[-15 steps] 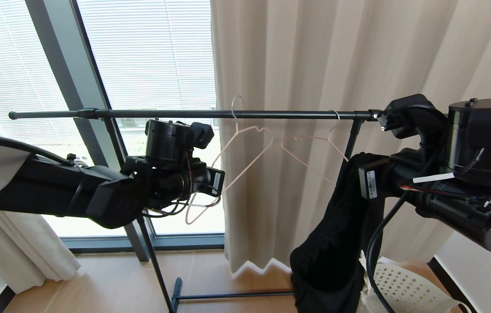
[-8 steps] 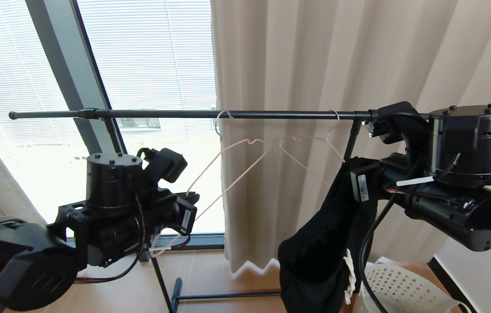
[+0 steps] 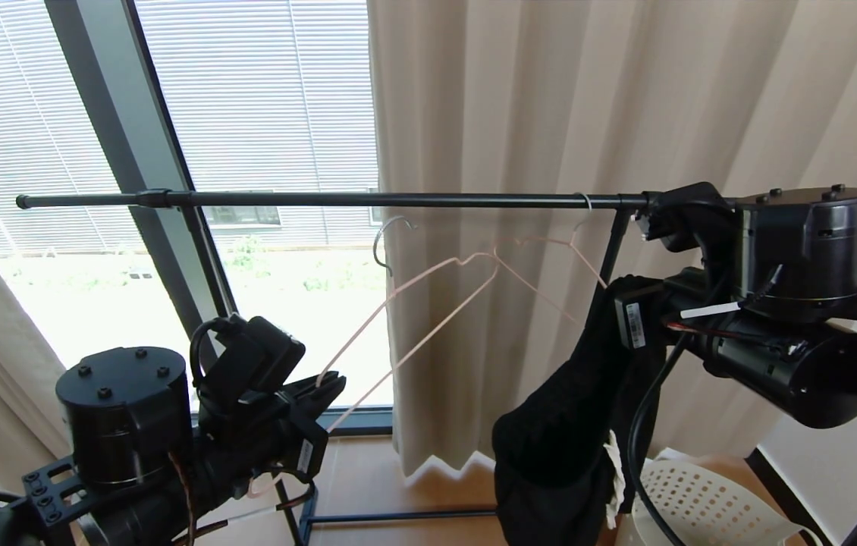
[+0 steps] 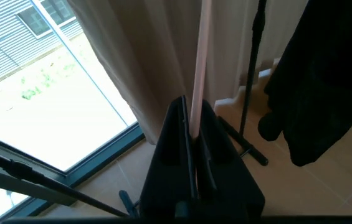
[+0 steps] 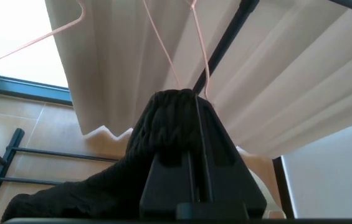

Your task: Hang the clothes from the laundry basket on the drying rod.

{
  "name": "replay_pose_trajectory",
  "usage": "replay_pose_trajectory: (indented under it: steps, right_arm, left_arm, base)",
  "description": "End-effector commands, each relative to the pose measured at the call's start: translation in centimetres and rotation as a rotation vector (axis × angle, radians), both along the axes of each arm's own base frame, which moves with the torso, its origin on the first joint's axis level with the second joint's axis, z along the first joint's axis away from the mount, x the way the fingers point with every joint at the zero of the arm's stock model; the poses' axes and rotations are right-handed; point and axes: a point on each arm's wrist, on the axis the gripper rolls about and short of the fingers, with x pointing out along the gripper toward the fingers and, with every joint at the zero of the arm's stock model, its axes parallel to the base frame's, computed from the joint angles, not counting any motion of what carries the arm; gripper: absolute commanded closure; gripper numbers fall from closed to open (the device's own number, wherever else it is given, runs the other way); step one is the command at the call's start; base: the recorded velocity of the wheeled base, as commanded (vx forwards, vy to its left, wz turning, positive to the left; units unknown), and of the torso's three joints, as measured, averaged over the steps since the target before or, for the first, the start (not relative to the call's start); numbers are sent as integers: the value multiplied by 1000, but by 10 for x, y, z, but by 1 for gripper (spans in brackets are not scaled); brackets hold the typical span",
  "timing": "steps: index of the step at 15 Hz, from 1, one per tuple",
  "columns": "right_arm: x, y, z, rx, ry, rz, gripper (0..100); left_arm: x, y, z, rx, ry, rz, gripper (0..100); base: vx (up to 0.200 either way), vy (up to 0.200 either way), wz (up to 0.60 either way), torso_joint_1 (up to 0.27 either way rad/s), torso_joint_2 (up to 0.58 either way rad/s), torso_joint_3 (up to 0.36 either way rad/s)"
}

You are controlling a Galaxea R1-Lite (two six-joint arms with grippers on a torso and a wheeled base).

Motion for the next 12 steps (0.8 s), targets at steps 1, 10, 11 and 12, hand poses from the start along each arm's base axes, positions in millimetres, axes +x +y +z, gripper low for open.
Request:
replay_pose_trajectory:
  steps: [1, 10, 11, 12]
  right_arm:
    - [3, -3, 0, -7, 1, -12, 100]
    - [21, -4, -8, -52, -26, -144, 100]
    - [21, -4, -7, -57, -31, -161, 100]
    - [22, -5, -7, -57, -33, -166, 100]
  left_arm:
    - [-2, -1, -3, 4, 12, -7, 100]
    - [-17, 6, -8, -65, -10, -144, 100]
    - [-17, 5, -8, -64, -8, -146, 100]
    - [-17, 5, -9, -63, -5, -147, 100]
  base:
    - [0, 0, 0, 0, 0, 0]
    - [0, 0, 0, 0, 0, 0]
    - [0, 0, 0, 0, 0, 0]
    - [0, 0, 0, 0, 0, 0]
